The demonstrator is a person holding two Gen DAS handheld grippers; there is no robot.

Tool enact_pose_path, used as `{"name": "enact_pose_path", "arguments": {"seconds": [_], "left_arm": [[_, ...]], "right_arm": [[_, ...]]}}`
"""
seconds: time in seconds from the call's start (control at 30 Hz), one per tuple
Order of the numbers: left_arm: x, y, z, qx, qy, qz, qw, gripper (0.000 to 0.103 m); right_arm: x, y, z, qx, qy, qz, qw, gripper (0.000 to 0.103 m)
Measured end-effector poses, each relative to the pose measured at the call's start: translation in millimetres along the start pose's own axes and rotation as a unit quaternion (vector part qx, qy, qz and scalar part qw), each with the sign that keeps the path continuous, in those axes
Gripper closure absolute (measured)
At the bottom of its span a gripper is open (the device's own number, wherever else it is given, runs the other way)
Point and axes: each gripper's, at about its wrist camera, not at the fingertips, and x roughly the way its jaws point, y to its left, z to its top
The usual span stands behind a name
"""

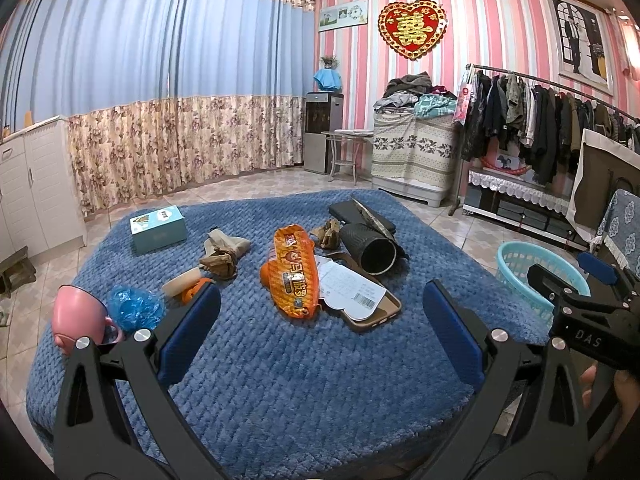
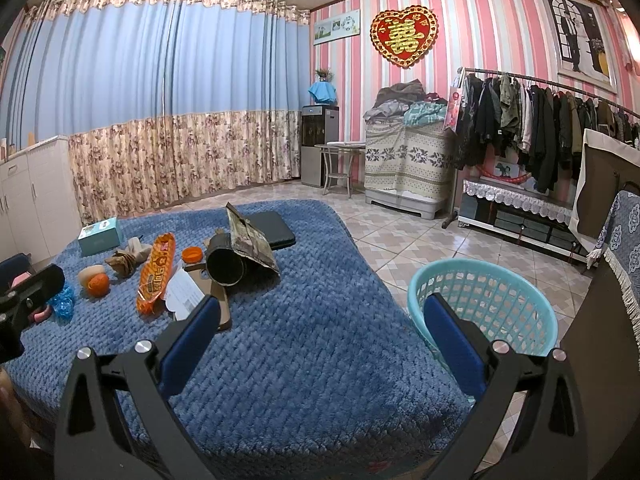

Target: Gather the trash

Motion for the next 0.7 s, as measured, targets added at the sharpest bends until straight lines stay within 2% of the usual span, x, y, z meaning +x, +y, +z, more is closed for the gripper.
{"name": "enact_pose_path", "arguments": {"seconds": [0.7], "left_arm": [[3.1, 2.6, -2.1, 0.001, 0.001, 0.0, 1.0, 0.005]], "right_arm": [[0.7, -0.9, -0.9, -0.002, 0.002, -0.001, 1.0, 0.004]]}}
